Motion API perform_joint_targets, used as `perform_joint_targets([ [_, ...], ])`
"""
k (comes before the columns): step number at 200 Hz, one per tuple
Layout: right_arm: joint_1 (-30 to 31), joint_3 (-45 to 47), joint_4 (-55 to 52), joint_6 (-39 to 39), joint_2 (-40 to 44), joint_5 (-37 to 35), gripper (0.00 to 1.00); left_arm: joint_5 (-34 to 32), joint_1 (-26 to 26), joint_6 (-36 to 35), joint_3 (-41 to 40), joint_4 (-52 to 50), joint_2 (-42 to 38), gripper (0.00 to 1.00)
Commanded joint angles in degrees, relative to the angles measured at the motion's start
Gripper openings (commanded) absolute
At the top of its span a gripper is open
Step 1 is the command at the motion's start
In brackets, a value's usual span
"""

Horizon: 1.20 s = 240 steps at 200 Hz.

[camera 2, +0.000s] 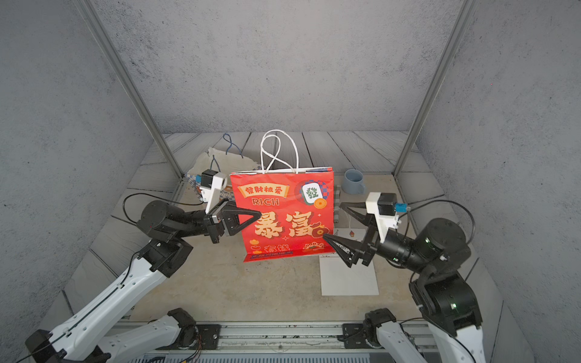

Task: Put away the paper bag
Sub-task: Press the paper bag.

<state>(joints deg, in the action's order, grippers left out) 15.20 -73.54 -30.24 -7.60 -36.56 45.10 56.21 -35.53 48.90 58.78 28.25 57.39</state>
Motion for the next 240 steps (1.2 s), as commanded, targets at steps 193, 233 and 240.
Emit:
perform_joint_targets([
  [193, 0.17, 12.50, 9.39, -5.05, -1.09, 23.58, 0.79, 6.41, -2.09, 3.30, 4.06, 4.36, 1.45, 0.00],
  [233, 0.17, 12.54, 9.86, -5.09, -1.58, 23.97, 0.54, 5.64, -2.26, 3.41, 4.18, 4.72, 1.85, 0.00],
  [240, 0.18, 12.61, 9.70, -4.85, -1.69, 23.98, 0.50, 5.28, -2.26, 3.55, 4.23, 4.87, 1.80, 0.00],
])
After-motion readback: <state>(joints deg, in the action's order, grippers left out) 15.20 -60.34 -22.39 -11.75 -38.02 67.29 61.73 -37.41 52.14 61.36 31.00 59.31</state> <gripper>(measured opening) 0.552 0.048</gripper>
